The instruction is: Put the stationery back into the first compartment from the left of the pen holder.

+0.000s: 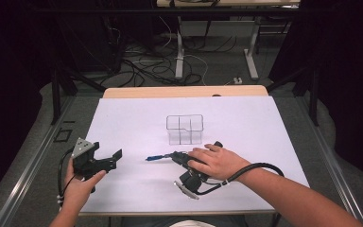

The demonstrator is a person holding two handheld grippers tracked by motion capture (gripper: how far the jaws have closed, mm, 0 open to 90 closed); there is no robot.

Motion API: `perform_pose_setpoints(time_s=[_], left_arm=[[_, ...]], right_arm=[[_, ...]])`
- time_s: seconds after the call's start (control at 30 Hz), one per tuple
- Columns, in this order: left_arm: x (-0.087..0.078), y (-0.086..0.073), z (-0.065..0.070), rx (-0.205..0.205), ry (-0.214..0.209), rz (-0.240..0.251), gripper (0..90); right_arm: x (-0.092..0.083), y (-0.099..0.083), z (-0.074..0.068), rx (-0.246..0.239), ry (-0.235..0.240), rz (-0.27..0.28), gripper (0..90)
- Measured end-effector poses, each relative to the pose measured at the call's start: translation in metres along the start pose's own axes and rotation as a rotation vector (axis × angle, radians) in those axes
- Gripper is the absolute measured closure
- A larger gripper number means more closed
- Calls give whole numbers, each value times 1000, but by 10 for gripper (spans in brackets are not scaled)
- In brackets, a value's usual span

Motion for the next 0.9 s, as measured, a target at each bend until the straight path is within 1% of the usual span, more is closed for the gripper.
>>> perform_pose_setpoints(time_s=[0.13, 0.17, 0.2, 0.23, 0.27, 0.3, 0.33, 0.37, 0.4, 0.47, 0.5, 0.53, 0.57, 0.6, 0.67, 0.77, 0.83, 0.9], left_arm=[[2, 5, 8, 32, -31, -7, 74], [2, 7, 10, 49, -42, -9, 93], [3, 9, 12, 69, -49, -7, 131], [3, 11, 14, 95, -51, -7, 176], [4, 13, 17, 110, -62, -8, 178], [4, 15, 20, 131, -73, -6, 186], [5, 17, 23, 149, -81, -8, 207], [5, 19, 25, 164, -94, -12, 226], [6, 21, 28, 182, -106, -20, 238], [8, 24, 34, 216, -126, -20, 273], [8, 26, 36, 231, -136, -27, 279], [10, 28, 39, 247, -135, -31, 279], [10, 30, 40, 268, -130, -31, 279], [12, 32, 42, 287, -138, -27, 286], [14, 36, 47, 302, -157, -29, 300], [17, 41, 52, 347, -157, -50, 306], [19, 44, 56, 371, -166, -70, 307], [22, 46, 60, 382, -192, -82, 339]], right_arm=[[-2, -3, 1, -34, 6, -8, 801], [-3, -4, 1, -35, 7, -13, 801], [-3, -5, 1, -30, 11, -15, 801], [-3, -5, 1, -29, 7, -4, 801], [-3, -5, 1, -32, 13, -5, 802], [-4, -5, 2, -33, 3, -7, 801], [-4, -6, 2, -27, 4, -11, 801], [-5, -6, 3, -42, 7, -12, 801], [-5, -6, 3, -41, 6, -13, 801], [-4, -7, 3, -39, 11, -18, 801], [-4, -7, 3, -36, 12, -18, 801], [-4, -7, 3, -35, 12, -20, 801], [-4, -7, 3, -36, 13, -20, 802], [-3, -7, 3, -33, 15, -11, 801], [-4, -7, 4, -35, 8, -19, 801], [-4, -8, 4, -38, 16, -24, 801], [-4, -9, 3, -26, 20, -32, 801], [-4, -9, 3, -27, 17, -28, 801]])
Point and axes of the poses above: each handheld gripper's, and its own axes: x roughly forward along the jaws, y roughly out of its top, z roughly to its right, the point moved 4 cm from there along x, roughly forward along the jaws, and after that the axes turned 11 degrees about x, right-handed, at the moved point
